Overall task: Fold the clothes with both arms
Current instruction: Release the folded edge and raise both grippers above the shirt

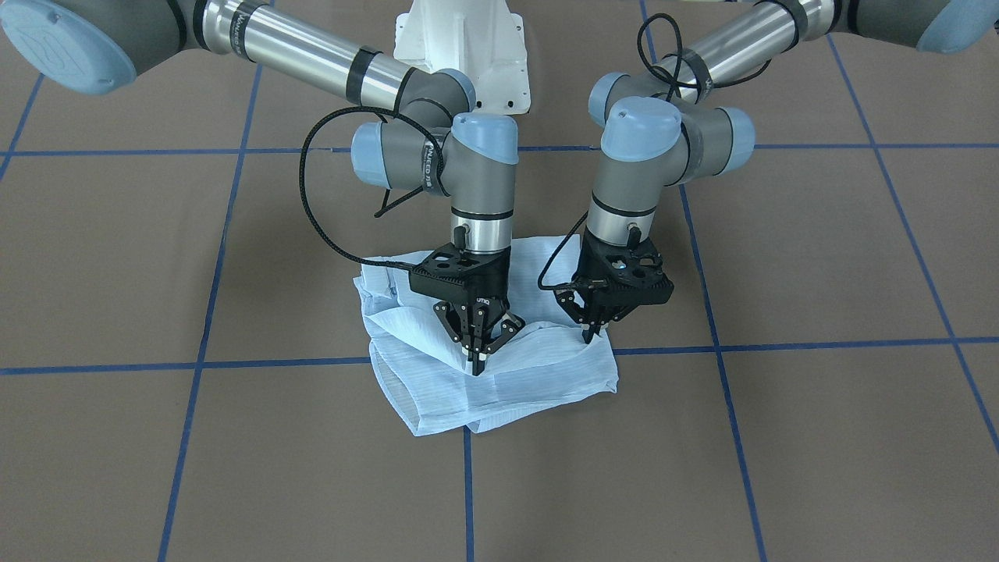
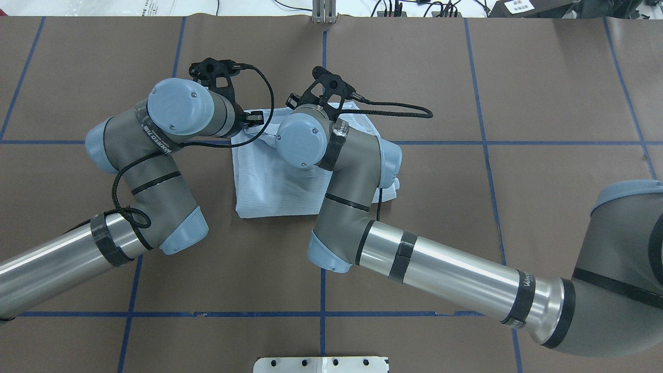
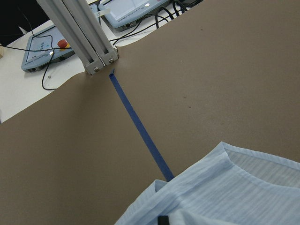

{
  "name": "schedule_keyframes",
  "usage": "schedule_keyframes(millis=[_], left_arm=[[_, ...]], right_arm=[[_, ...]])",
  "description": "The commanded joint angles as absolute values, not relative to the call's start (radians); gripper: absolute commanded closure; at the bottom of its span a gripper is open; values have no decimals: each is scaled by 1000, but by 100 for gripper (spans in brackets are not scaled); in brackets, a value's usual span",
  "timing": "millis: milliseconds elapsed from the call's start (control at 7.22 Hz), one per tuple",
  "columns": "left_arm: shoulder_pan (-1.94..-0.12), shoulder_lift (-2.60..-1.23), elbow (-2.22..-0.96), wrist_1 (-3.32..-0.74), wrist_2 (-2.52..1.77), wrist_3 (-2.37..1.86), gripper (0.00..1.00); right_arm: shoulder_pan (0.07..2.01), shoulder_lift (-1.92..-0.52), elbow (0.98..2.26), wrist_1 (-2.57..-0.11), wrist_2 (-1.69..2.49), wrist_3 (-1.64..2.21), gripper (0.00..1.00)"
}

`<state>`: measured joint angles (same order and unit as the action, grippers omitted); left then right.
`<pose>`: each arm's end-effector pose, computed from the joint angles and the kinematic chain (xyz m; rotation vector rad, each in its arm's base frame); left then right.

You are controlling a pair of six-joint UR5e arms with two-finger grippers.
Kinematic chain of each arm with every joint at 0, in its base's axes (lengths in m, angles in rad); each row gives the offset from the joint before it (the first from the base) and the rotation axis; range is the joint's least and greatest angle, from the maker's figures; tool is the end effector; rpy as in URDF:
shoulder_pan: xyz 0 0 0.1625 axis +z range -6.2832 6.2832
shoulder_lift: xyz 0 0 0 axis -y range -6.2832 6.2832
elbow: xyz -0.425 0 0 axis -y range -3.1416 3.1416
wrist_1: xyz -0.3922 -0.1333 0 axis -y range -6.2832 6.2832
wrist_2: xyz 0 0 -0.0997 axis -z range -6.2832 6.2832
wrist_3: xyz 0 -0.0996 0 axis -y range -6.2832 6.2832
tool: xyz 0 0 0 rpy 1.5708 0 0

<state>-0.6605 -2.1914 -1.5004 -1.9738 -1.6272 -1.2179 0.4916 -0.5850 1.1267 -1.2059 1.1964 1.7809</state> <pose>0.4905 -0.5427 0.2795 0.4182 0.8611 -0.2570 -0.6470 -0.5390 0.1736 0.4846 -0.8630 0.8149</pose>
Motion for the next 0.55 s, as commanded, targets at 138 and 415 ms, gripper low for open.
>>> schedule_keyframes(millis=[138,415], left_arm=[[-663,-2192,-1448,-2039,-1612,-1218,1],[-693,-2189,-1460,-2075,-1626,-1099,0]], right_arm=[[503,-537,1109,-1187,1239,1732,0],[563,-561,1150,-1186,1364,1620,0]])
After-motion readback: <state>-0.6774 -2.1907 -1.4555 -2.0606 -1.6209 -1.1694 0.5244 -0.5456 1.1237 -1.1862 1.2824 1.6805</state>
